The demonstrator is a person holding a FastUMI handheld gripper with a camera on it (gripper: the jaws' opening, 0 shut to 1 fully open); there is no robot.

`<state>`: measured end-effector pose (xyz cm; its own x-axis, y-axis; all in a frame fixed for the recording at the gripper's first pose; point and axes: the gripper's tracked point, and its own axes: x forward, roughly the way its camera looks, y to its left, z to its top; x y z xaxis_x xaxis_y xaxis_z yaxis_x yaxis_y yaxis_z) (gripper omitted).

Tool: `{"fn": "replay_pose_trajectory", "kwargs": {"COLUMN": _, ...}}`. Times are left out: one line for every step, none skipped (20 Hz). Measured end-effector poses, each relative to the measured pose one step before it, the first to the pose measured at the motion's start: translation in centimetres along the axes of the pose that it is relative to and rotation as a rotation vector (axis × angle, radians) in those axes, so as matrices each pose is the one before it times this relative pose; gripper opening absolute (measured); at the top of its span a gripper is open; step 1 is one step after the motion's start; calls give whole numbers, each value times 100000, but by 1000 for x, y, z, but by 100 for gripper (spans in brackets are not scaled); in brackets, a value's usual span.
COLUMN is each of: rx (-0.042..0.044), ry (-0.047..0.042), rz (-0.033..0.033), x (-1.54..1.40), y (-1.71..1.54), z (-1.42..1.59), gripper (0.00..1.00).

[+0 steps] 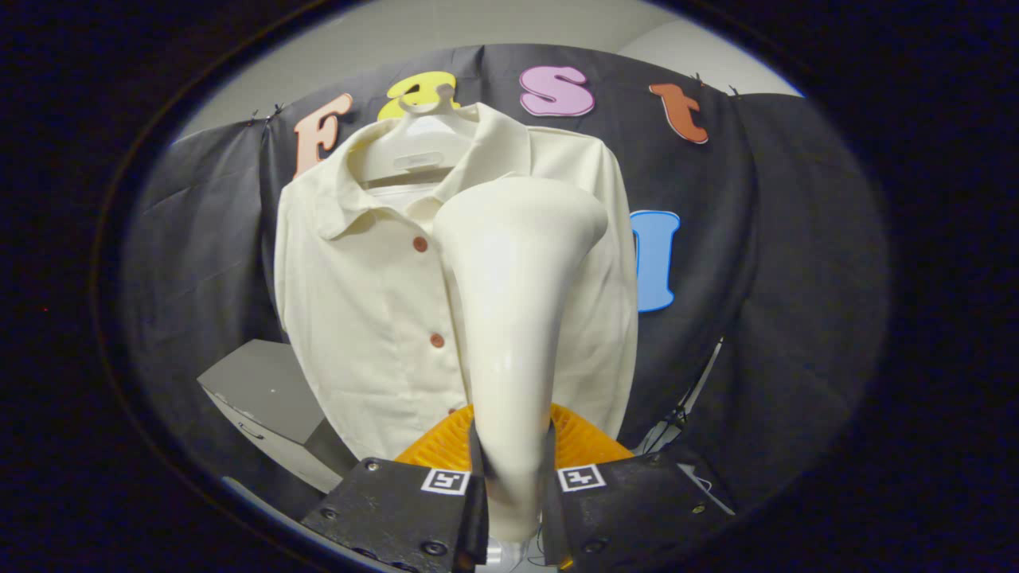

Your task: Iron the clothes twice with a garment steamer, once on the left side and once on the right side.

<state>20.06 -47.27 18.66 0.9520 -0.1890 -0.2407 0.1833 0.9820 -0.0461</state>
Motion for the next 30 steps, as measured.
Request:
{"fn": "replay_pose_trajectory", "kwargs": {"rx": -252, "ry": 1397, "rz": -713, "x": 1085, "y": -494, "z": 270, "gripper": 26}}
{"fn": "replay_pose_trajectory", "kwargs": {"rx": 416, "ry": 941, "rz": -348, "x": 778, "y": -539, "z": 318, "gripper": 26}}
{"fn": "replay_pose_trajectory", "kwargs": {"rx": 381, "ry": 681, "rz": 394, "x": 454, "y": -419, "z": 88, "gripper": 26}}
{"fn": "replay_pose_trajectory", "kwargs": {"rx": 324, "ry": 318, "rz": 1385, "x": 236, "y": -35, "z": 18, "gripper": 27}}
{"fn": "replay_pose_trajectory", "kwargs": {"rx": -951, "ry": -192, "rz": 911, "x": 171, "y": -92, "z": -213, "gripper": 27}}
{"fn": "replay_pose_trajectory", "kwargs": {"rx": -1500, "ry": 94, "rz": 227, "x": 93, "y": -202, "z": -235, "gripper": 27}}
{"fn": "replay_pose_trajectory", "kwargs": {"rx": -827, "ry": 532, "rz": 587, "x": 230, "y": -183, "z": -180, "gripper": 27}}
{"fn": "replay_pose_trajectory", "kwargs": {"rx": -339, "ry": 331, "rz": 1144, "x": 234, "y": -42, "z": -160, "gripper": 27}}
{"fn": "replay_pose_trajectory", "kwargs": {"rx": 16, "ry": 1192, "rz": 933, "x": 244, "y": 17, "z": -558, "gripper": 27}}
{"fn": "replay_pose_trajectory", "kwargs": {"rx": -40, "ry": 912, "rz": 479, "x": 245, "y": -95, "z": -656, "gripper": 27}}
{"fn": "replay_pose_trajectory", "kwargs": {"rx": 64, "ry": 1848, "rz": 798, "x": 237, "y": -40, "z": -900, "gripper": 27}}
{"fn": "replay_pose_trajectory", "kwargs": {"rx": 896, "ry": 1097, "rz": 1057, "x": 231, "y": -10, "z": -784, "gripper": 27}}
{"fn": "replay_pose_trajectory", "kwargs": {"rx": 1204, "ry": 771, "rz": 659, "x": 271, "y": -71, "z": -583, "gripper": 27}}
{"fn": "replay_pose_trajectory", "kwargs": {"rx": 1190, "ry": 738, "rz": 554, "x": 210, "y": -63, "z": -717, "gripper": 27}}
{"fn": "replay_pose_trajectory", "kwargs": {"rx": 1228, "ry": 1232, "rz": 806, "x": 183, "y": 72, "z": -829, "gripper": 27}}
{"fn": "replay_pose_trajectory", "kwargs": {"rx": 354, "ry": 1088, "rz": 186, "x": 178, "y": -107, "z": -751, "gripper": 27}}
{"fn": "replay_pose_trajectory", "kwargs": {"rx": 322, "ry": 1066, "rz": -348, "x": 192, "y": -217, "z": -809, "gripper": 27}}
{"fn": "replay_pose_trajectory", "kwargs": {"rx": 348, "ry": 780, "rz": 69, "x": 101, "y": -105, "z": -730, "gripper": 27}}
{"fn": "replay_pose_trajectory", "kwargs": {"rx": 783, "ry": 1161, "rz": 244, "x": 225, "y": -9, "z": -872, "gripper": 27}}
{"fn": "replay_pose_trajectory", "kwargs": {"rx": 581, "ry": 980, "rz": 228, "x": 232, "y": -73, "z": -915, "gripper": 27}}
{"fn": "replay_pose_trajectory", "kwargs": {"rx": 879, "ry": 1255, "rz": -56, "x": 251, "y": -136, "z": -845, "gripper": 27}}
{"fn": "replay_pose_trajectory", "kwargs": {"rx": 503, "ry": 1812, "rz": 92, "x": 260, "y": -131, "z": -1097, "gripper": 27}}
{"fn": "replay_pose_trajectory", "kwargs": {"rx": 534, "ry": 1756, "rz": -162, "x": 206, "y": -107, "z": -1054, "gripper": 27}}
{"fn": "replay_pose_trajectory", "kwargs": {"rx": 175, "ry": 1667, "rz": -227, "x": 337, "y": -241, "z": -1120, "gripper": 27}}
{"fn": "replay_pose_trajectory", "kwargs": {"rx": 452, "ry": 1859, "rz": -240, "x": 341, "y": -286, "z": -1181, "gripper": 27}}
{"fn": "replay_pose_trajectory", "kwargs": {"rx": 381, "ry": 2041, "rz": -123, "x": 356, "y": -84, "z": -1181, "gripper": 27}}
{"fn": "replay_pose_trajectory", "kwargs": {"rx": -245, "ry": 1856, "rz": -140, "x": 414, "y": -151, "z": -1073, "gripper": 27}}
{"fn": "replay_pose_trajectory", "kwargs": {"rx": -338, "ry": 1870, "rz": -699, "x": 387, "y": -310, "z": -1103, "gripper": 27}}
{"fn": "replay_pose_trajectory", "kwargs": {"rx": -33, "ry": 1574, "rz": -768, "x": 316, "y": -395, "z": -1001, "gripper": 27}}
{"fn": "replay_pose_trajectory", "kwargs": {"rx": 175, "ry": 1403, "rz": -617, "x": 485, "y": -245, "z": -957, "gripper": 27}}
